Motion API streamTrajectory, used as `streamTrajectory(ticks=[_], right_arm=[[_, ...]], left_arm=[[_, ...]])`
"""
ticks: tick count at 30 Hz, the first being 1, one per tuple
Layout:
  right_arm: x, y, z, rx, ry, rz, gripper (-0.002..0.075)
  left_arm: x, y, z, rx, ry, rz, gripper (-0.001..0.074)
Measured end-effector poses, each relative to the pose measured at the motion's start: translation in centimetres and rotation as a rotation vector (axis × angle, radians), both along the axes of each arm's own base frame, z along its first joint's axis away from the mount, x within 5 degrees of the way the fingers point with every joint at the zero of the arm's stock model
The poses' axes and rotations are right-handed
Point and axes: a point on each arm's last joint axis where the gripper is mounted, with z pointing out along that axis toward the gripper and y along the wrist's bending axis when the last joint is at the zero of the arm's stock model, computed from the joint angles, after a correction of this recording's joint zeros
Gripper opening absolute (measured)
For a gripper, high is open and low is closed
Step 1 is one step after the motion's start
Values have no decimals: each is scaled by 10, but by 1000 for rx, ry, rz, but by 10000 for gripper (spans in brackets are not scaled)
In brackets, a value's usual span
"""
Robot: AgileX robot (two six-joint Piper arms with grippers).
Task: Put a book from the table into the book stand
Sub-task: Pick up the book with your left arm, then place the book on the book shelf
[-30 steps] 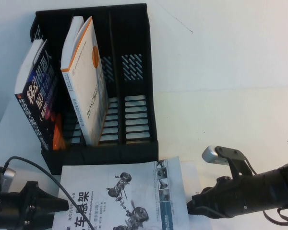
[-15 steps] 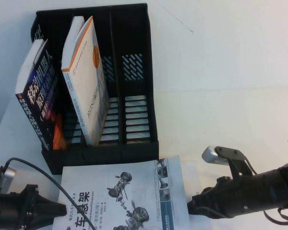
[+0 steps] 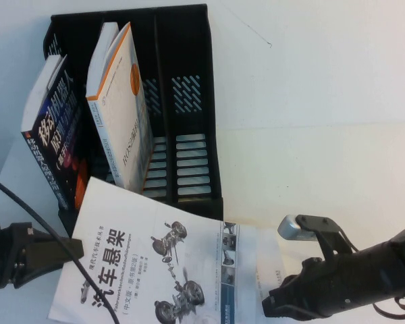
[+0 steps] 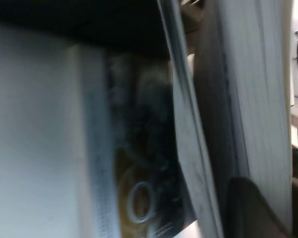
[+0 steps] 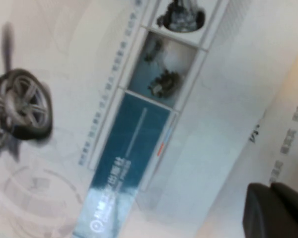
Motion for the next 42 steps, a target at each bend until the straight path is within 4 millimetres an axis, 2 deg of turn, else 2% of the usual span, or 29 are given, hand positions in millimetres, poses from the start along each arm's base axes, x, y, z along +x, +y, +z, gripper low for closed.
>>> streamTrajectory(ticks=[6, 10, 15, 19, 28, 35, 42], right_arm=[[-3, -5, 16, -12, -40, 19, 0], [-3, -9, 27, -32, -83, 23, 0], [-5, -12, 40, -46, -131, 20, 0], [-6, -13, 48, -39, -151, 14, 0], [-10, -12, 51, -20, -119, 22, 0], [-15, -13, 61, -7, -126, 37, 0], [-26, -19, 84, -21, -163, 49, 0]], left_arm=[[-22, -7, 39, 15, -112, 27, 102], [-31, -10, 67, 36, -176, 34, 102], [-34, -11, 110, 63, -284, 47, 103], [-32, -13, 135, 63, -336, 36, 104], [-32, -44, 193, 35, -486, -40, 104], [-13, -60, 231, 68, -558, -30, 103], [28, -59, 250, 178, -522, 9, 103]])
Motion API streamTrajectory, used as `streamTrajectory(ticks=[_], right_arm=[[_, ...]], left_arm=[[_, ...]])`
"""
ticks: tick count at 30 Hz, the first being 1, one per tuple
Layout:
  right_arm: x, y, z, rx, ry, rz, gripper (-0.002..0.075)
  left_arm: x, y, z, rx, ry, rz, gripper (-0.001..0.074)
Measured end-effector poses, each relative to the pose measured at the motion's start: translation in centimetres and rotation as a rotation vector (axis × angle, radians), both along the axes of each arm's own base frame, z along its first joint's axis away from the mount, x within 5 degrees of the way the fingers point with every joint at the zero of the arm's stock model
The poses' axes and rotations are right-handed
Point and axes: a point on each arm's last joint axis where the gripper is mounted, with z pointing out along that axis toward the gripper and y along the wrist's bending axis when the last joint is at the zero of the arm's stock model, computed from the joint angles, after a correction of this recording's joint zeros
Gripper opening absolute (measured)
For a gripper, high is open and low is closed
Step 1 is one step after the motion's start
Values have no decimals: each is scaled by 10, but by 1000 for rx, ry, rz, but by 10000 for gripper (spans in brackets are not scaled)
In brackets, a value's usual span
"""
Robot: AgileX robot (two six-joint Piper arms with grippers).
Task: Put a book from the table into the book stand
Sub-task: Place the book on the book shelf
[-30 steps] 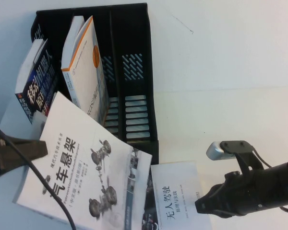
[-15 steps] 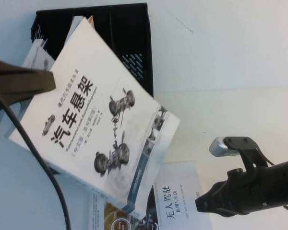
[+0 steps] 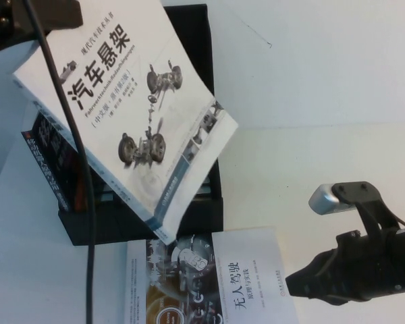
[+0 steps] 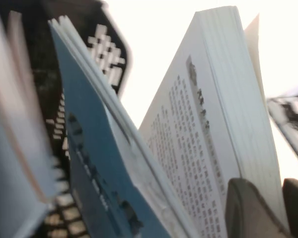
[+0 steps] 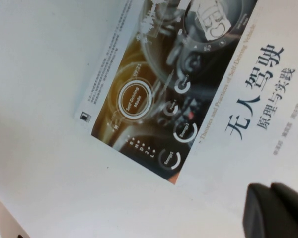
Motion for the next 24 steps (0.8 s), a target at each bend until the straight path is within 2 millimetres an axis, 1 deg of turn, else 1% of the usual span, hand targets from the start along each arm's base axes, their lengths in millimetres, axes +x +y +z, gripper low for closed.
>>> streamTrajectory(ticks=[6, 14, 19, 24], right_arm=[[-8, -4, 14, -1, -34, 2, 0], [-10, -4, 18, 8, -24, -6, 0], [-10, -5, 17, 8, -22, -7, 0], [-10, -5, 17, 6, -22, -6, 0]], left_arm=[[34, 3, 5, 52, 31, 41, 103], [74, 2, 9, 4, 49, 93, 103], [88, 0, 7, 45, 59, 165, 102], [91, -8, 5, 84, 51, 211, 102]])
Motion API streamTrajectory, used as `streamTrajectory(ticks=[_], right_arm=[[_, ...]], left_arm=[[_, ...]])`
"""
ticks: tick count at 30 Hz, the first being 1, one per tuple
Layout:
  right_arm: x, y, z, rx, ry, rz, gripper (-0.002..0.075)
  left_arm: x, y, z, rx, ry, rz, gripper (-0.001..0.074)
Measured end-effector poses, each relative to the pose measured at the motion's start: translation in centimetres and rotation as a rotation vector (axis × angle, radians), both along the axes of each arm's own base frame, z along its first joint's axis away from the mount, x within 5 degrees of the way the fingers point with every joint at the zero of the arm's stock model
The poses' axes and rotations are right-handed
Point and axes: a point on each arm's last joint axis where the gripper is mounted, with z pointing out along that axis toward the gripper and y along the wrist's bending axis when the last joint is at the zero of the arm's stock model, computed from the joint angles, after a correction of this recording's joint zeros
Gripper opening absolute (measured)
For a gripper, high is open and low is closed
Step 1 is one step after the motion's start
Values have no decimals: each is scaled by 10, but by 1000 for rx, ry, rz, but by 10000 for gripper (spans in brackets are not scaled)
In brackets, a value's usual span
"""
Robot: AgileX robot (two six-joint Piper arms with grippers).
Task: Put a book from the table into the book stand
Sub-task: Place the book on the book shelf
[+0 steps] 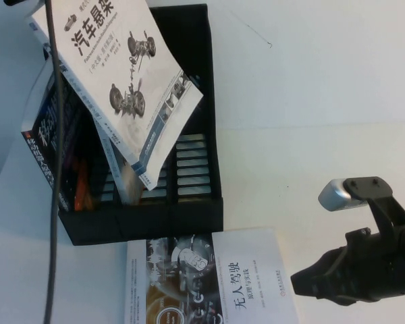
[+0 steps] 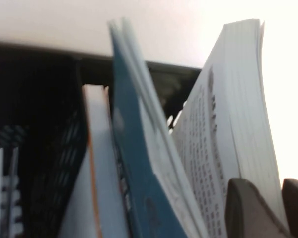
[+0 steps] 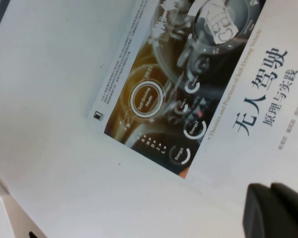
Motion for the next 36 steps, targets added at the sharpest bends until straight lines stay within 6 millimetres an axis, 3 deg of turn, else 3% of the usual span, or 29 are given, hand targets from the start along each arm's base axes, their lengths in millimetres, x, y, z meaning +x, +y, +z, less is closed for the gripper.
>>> streamTrajectory(ticks=[14, 29, 36], right_arm=[[-2, 1, 0, 4, 12, 13, 0], [-2, 1, 0, 5, 15, 16, 0], [-2, 1, 0, 6, 17, 18, 0]], left_arm=[[18, -57, -24, 59, -11, 48, 102], [32, -70, -31, 27, -49, 139, 100], [29, -78, -17, 19, -97, 105, 100]])
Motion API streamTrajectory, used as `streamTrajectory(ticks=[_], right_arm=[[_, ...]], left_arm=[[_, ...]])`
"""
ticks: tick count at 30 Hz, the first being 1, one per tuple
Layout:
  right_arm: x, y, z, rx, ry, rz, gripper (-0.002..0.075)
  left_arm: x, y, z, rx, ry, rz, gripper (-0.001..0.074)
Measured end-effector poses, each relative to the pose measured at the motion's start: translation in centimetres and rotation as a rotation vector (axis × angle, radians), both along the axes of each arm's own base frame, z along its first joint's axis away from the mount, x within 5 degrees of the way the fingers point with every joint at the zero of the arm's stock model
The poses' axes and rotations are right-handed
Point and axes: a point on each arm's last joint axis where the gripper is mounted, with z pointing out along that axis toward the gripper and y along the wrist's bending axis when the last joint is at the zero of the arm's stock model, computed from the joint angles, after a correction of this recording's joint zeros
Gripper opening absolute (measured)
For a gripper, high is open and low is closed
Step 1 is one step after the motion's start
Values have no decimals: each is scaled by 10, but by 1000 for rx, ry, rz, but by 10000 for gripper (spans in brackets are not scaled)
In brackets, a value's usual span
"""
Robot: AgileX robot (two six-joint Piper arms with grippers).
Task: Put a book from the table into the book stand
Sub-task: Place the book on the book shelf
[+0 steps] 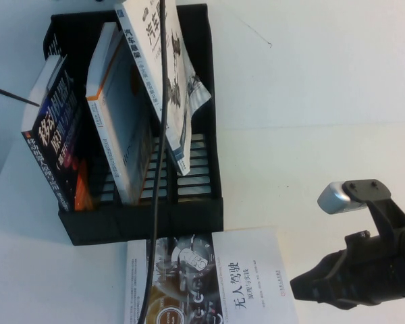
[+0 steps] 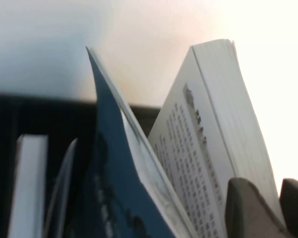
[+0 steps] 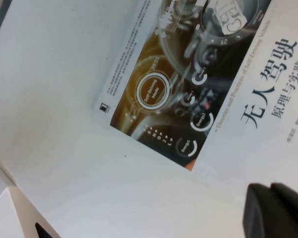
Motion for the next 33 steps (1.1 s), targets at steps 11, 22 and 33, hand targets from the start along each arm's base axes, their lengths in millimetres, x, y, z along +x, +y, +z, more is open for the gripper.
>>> streamTrajectory(ticks=[11, 22, 33], right_arm=[[0, 0, 0, 1, -2, 0, 0], [0, 0, 0, -1, -2, 1, 0], [0, 0, 0, -1, -2, 1, 0]], left_arm=[[-8, -3, 22, 4, -60, -31, 100], [-12, -13, 29, -64, -45, -122, 100], [-30, -9, 68, -107, -121, -159, 100]])
